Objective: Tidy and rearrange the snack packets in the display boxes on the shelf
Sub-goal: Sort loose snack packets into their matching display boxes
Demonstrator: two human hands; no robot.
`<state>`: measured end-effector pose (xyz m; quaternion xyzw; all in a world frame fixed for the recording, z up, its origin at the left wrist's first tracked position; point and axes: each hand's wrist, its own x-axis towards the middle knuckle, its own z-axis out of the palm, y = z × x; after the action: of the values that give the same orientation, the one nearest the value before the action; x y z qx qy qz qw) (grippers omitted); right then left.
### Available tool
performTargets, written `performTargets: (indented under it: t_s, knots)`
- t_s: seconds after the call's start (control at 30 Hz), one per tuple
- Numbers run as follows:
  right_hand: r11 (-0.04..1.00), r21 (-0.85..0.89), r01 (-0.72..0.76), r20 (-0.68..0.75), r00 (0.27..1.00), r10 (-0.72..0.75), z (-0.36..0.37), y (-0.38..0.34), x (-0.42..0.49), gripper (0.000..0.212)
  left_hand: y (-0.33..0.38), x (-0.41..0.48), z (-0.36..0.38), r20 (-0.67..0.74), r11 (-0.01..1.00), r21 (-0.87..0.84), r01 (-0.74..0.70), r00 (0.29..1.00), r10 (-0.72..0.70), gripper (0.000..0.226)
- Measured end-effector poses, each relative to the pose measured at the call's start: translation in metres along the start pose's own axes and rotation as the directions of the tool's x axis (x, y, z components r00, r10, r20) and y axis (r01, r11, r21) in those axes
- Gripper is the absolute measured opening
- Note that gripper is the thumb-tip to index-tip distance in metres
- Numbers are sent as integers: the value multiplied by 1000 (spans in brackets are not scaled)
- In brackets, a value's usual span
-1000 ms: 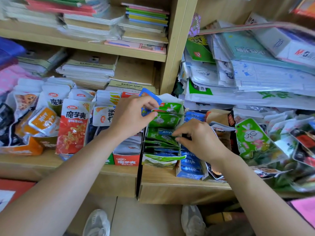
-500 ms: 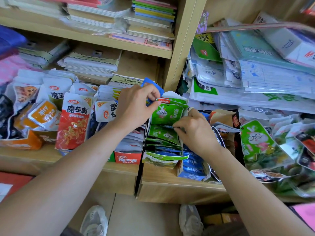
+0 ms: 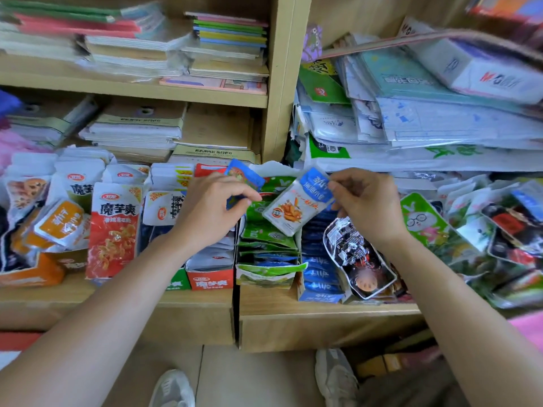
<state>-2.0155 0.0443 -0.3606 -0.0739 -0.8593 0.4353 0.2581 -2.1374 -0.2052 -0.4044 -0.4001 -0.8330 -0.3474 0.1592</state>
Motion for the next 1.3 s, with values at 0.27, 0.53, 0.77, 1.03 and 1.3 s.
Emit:
performTargets:
  t_s: [0.27, 0.53, 0.77, 1.03, 1.3]
  knots:
    - [987, 157, -38, -199, 978, 69, -49, 0, -8, 10, 9, -16, -4, 98, 999, 11, 30, 995, -31, 30]
    - [988, -126, 94, -234, 965, -121, -54, -3, -13, 11, 35, -36, -10, 158, 995, 96, 17, 987, -32, 48]
    - [946, -264, 189, -301, 916, -267, -57, 5, -8, 12, 49, -32, -8, 241, 997, 77, 6, 970, -25, 56]
    - [899, -322, 296, -144, 924, -355, -40, 11, 8, 13, 43, -34, -11, 292, 999, 31, 17, 956, -25, 59]
    - [840, -450, 301, 136, 953, -269, -21, 21, 14, 11, 33, -37, -24, 397, 999, -44, 6, 918, 12, 82]
